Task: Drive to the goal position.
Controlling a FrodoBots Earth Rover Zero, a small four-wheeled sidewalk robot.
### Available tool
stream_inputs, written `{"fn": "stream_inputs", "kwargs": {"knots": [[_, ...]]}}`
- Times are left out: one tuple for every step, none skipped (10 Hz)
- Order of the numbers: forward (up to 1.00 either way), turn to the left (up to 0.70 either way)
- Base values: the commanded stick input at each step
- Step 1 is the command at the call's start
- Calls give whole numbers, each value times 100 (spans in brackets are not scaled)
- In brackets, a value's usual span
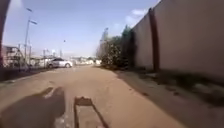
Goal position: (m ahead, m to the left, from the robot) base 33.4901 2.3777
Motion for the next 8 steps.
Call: {"fn": "stream_inputs", "kwargs": {"knots": [[100,0],[100,27],[100,26],[100,9],[100,0],[100,0],[100,0],[100,0]]}}
